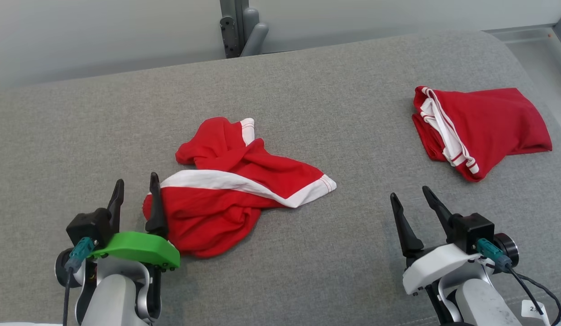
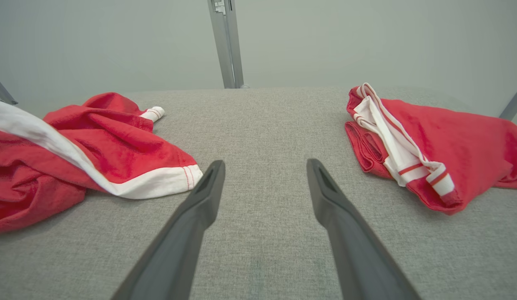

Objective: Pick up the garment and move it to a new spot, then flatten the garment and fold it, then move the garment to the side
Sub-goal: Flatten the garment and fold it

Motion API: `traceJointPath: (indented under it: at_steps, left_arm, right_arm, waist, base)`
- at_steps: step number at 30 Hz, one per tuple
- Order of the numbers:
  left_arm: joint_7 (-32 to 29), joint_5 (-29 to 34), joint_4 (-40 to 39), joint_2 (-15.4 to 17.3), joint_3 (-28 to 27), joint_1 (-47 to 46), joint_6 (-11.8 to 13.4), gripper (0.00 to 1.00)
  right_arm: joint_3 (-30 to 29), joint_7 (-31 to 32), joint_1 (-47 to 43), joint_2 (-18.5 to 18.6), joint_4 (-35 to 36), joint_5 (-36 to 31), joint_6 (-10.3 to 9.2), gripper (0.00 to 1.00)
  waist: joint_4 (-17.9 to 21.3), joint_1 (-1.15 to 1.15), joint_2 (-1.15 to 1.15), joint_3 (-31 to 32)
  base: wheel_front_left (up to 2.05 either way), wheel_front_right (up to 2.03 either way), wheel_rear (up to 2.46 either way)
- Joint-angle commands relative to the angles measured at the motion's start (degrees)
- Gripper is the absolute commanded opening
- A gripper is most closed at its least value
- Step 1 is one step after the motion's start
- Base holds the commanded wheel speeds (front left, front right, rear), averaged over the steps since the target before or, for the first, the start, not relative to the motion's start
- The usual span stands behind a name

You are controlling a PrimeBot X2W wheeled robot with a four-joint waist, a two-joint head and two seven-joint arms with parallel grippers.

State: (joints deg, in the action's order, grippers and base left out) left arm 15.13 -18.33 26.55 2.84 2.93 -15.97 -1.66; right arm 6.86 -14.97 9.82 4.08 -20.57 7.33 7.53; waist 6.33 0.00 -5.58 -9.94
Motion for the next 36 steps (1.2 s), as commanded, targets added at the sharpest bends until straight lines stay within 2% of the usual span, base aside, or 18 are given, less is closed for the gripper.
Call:
traceJointPath:
  at_steps: [1,6,11,15,16,17,19,24,28,32,36]
  left_arm:
    - [0.0,-0.7,0.8,0.1,-0.2,-1.0,-0.1,1.00]
    - [0.0,-2.3,5.5,0.2,0.6,-2.0,-1.7,1.00]
    - [0.0,-3.1,11.0,0.1,2.4,-2.6,-1.2,1.00]
    - [0.0,-4.9,13.3,0.1,4.3,-3.1,-2.0,1.00]
    - [0.0,-4.9,13.6,0.2,4.7,-3.2,-2.0,0.92]
    - [0.0,-5.5,14.0,0.2,5.1,-3.2,-2.2,0.48]
    - [0.0,-5.6,14.1,0.2,5.7,-3.5,-2.6,0.00]
    - [0.0,-3.9,11.0,0.2,4.2,-3.7,-2.9,0.00]
    - [0.0,2.1,3.6,0.4,2.2,-3.3,-2.5,0.00]
    - [0.0,7.1,-3.6,0.4,2.0,-5.4,-4.0,0.00]
    - [0.0,9.9,-6.8,0.4,2.5,-8.4,-4.9,0.00]
  right_arm:
    - [-0.2,-0.1,0.6,0.1,-0.1,0.4,-0.11,1.00]
    - [-0.7,-0.1,0.5,0.2,-0.3,0.2,-0.11,1.00]
    - [-0.4,-0.1,1.0,-0.1,-0.7,0.0,-0.11,1.00]
    - [-0.2,-0.1,1.3,-0.1,-0.8,0.3,-0.11,1.00]
    - [-0.2,-0.1,1.3,-0.2,-0.8,0.2,-0.11,1.00]
    - [-0.2,-0.1,1.3,-0.2,-0.8,0.2,-0.11,1.00]
    - [-0.2,-0.1,1.4,-0.2,-0.9,0.3,-0.10,1.00]
    - [0.0,-0.1,1.4,0.0,-1.1,0.6,-0.11,1.00]
    - [-0.1,-0.1,1.3,-0.2,-1.1,0.8,-0.11,1.00]
    - [-0.3,-0.1,1.2,-0.4,-1.4,1.0,-0.10,1.00]
    - [-0.2,-0.1,1.3,-0.5,-1.8,1.2,-0.11,1.00]
  waist:
    - [0.3,0.00,0.00,-0.7]
    - [0.0,0.00,0.00,-1.5]
    - [-0.5,0.00,0.00,-2.0]
    - [-0.9,0.00,0.00,-2.2]
    - [-0.9,0.00,0.00,-2.2]
    - [-1.0,0.00,0.00,-2.2]
    - [-1.1,0.00,0.00,-2.1]
    - [-1.2,0.00,0.00,-1.8]
    - [-1.2,0.00,0.00,-1.7]
    - [-1.2,0.00,0.00,-1.8]
    - [-1.1,0.00,0.00,-2.0]
  base:
    - [0.00,0.00,0.00]
    - [0.00,0.00,0.00]
    - [0.00,0.00,0.00]
    - [0.00,0.00,0.00]
    - [0.00,0.00,0.00]
    - [0.00,0.00,0.00]
    - [0.00,0.00,0.00]
    - [0.00,0.00,0.00]
    - [0.00,0.00,0.00]
    - [0.00,0.00,0.00]
    - [0.00,0.00,0.00]
